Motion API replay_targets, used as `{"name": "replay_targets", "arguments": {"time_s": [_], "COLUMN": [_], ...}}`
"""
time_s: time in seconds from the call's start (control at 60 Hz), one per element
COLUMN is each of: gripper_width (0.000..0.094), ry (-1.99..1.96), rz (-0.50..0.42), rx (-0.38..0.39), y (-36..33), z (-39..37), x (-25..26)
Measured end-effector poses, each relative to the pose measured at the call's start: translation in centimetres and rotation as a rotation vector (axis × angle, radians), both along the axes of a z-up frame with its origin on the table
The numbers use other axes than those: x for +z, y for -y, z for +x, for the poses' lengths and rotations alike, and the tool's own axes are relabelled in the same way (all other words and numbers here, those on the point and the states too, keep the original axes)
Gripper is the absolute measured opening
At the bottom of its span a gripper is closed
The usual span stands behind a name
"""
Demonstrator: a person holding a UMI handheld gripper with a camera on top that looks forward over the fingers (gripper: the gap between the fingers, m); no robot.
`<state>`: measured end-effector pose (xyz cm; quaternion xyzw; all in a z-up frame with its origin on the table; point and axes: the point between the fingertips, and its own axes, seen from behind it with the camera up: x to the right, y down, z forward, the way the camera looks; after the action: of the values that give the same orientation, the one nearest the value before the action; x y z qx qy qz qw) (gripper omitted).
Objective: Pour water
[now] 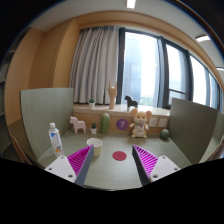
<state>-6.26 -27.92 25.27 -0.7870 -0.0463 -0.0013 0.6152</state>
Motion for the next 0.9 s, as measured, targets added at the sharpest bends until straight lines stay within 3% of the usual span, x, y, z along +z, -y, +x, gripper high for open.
{"name": "replay_targets", "arguments": {"time_s": [0.25,0.467,0.617,0.9], "gripper_width": [0.0771,0.0781,0.0783,0.0782], "ry": [-0.022,0.003,0.034,0.008], "rz": [-0.064,-0.161,-0.151,-0.068], "rx": [0.064,0.289,0.367,0.388], "y": [-2.1,-2.4,-4.1,-10.6], "z": [-5.8,-17.6,-23.5,-30.7], "x": [-7.3,-15.6,-18.0,-17.2]}}
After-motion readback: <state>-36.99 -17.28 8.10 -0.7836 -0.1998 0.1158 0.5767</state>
